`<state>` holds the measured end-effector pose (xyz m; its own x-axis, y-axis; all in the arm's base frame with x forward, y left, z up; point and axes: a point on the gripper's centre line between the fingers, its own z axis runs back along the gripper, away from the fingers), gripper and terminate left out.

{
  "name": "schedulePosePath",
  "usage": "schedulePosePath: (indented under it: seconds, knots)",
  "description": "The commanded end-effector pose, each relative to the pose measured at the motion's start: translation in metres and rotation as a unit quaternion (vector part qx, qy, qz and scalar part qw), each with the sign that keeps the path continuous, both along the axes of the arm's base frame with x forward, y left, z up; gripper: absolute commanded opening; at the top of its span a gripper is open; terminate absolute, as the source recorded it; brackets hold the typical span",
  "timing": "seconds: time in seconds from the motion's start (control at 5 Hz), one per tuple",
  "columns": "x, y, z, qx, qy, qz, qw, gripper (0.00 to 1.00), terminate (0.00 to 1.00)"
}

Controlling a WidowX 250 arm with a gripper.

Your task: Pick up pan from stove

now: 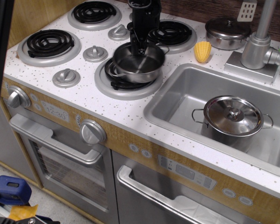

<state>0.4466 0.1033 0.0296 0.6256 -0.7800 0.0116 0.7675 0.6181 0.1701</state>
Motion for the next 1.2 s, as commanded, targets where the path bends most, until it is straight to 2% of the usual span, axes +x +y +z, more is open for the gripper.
schedulePosePath:
  seconds: [0.0,0.2,0.6,0.8,1.0]
  knots:
    - [0.010,-0.001,0.045,0.026,-0.030,-0.006,0.9992,0.00,0.00]
    - [0.009,-0.001,0.063,0.047,-0.026,-0.027,0.9982,0.00,0.00]
    - [0.002,0.009,0.096,0.059,0.029,-0.058,0.9962,0.00,0.00]
    - [-0.004,0.014,0.112,0.064,0.045,-0.055,0.9954,0.00,0.00]
    - [-0.010,0.014,0.119,0.066,0.037,-0.057,0.9955,0.00,1.00]
